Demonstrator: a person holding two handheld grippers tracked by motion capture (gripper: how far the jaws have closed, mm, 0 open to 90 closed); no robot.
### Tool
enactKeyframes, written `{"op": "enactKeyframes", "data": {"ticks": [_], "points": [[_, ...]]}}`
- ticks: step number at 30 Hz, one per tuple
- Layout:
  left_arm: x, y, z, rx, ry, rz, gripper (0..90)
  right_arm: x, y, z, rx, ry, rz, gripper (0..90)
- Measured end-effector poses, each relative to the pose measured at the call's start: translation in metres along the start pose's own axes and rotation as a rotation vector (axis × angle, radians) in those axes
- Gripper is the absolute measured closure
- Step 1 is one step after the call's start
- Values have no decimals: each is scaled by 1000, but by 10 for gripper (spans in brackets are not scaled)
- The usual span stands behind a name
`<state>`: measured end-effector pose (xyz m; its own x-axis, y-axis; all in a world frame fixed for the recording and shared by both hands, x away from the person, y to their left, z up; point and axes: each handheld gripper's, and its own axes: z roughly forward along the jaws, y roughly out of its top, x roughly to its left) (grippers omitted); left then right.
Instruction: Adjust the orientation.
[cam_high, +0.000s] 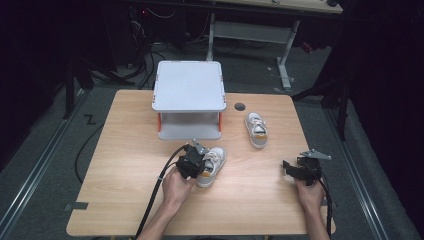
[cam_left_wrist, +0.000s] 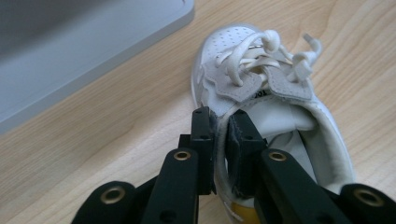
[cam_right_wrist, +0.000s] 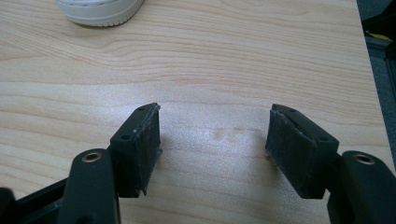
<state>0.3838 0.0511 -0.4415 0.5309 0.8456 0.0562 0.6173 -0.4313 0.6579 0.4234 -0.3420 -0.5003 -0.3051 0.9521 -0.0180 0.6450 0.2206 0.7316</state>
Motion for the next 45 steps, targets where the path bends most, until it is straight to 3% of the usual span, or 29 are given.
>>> {"op": "enactKeyframes", "data": {"ticks": [16,19,21,24,31,36,45], "points": [[-8,3,2,28,-119,-46,756,0,0,0,0,0,0,350],[-9,2,2,22,-120,-47,738,0,0,0,0,0,0,350],[-6,1,2,-4,-145,-71,714,0,0,0,1,0,3,349],[-6,1,2,-26,-163,-85,628,0,0,0,1,1,1,348],[-8,0,1,-35,-159,-61,476,0,0,0,1,1,2,348],[-4,-1,-6,-59,-151,-53,448,0,0,0,0,0,1,348],[14,-10,-15,-122,-122,-81,439,0,0,0,1,1,2,347]]}}
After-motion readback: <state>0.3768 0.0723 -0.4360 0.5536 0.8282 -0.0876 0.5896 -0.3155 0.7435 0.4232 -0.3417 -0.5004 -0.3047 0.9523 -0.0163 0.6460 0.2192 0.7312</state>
